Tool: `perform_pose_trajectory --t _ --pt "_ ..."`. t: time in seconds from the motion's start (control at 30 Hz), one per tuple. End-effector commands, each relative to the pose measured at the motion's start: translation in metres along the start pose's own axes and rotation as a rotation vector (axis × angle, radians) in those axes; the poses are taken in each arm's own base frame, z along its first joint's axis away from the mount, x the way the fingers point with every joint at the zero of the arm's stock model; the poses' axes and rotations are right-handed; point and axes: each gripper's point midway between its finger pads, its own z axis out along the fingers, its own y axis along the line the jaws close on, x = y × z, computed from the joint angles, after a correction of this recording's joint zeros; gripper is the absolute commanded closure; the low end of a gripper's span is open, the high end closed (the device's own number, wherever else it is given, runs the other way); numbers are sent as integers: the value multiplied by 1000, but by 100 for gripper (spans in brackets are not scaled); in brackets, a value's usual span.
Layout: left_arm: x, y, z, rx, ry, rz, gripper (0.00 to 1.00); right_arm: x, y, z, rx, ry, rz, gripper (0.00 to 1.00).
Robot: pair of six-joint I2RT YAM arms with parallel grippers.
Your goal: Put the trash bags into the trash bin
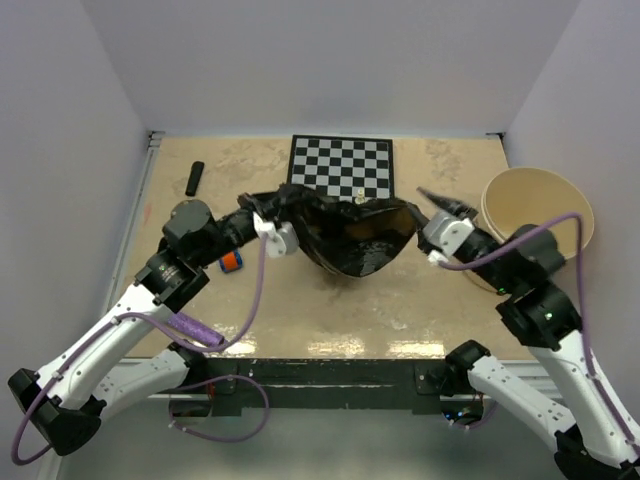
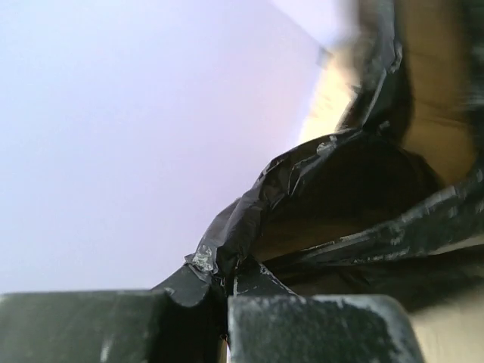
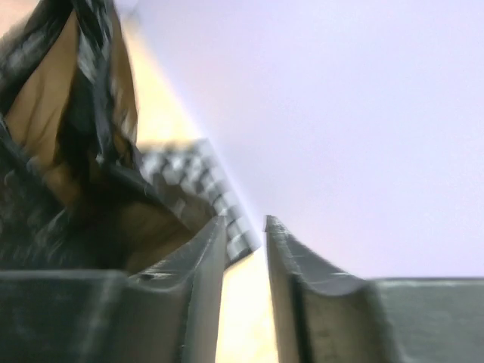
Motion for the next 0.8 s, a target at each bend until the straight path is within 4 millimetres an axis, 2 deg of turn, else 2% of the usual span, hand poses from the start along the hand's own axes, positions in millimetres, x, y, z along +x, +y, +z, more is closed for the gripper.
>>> perform_pose_trajectory --t 0.0,0.03,0.1,0.17,0.2,0.27,0.33,0.37,0.43,0.47,0.53,0.67,0.77 --pt "-11 66 -2 -304 -1 -345 100 3 2 10 -38 69 152 43" --pt "-9 68 -2 -317 4 -368 100 3 -3 10 -15 85 195 38" --pt "-5 71 -2 -331 12 -378 100 -9 -20 8 34 98 286 31" --pt "2 76 -1 -337 45 -376 100 -18 -28 3 45 124 361 27" --pt "8 79 -1 -350 73 -368 100 -18 -27 4 36 143 388 16" --pt "25 90 -6 -417 126 -330 100 -11 -33 3 76 203 459 13" --pt "41 106 -15 -520 182 -360 100 6 -44 -1 147 274 514 14" --pt "42 117 -20 -550 185 -382 100 20 -56 -6 208 324 543 15" --pt "48 127 -22 -563 211 -427 100 52 -62 -14 271 484 603 18" --pt "51 125 -21 -547 233 -429 100 71 -56 -20 282 583 613 19" --pt "55 118 -19 -520 248 -424 100 94 -54 -35 318 694 600 20" --pt "46 115 -22 -512 204 -449 100 138 -40 -67 385 889 554 19" --pt "43 112 -26 -518 187 -474 100 157 -38 -79 425 960 531 20"
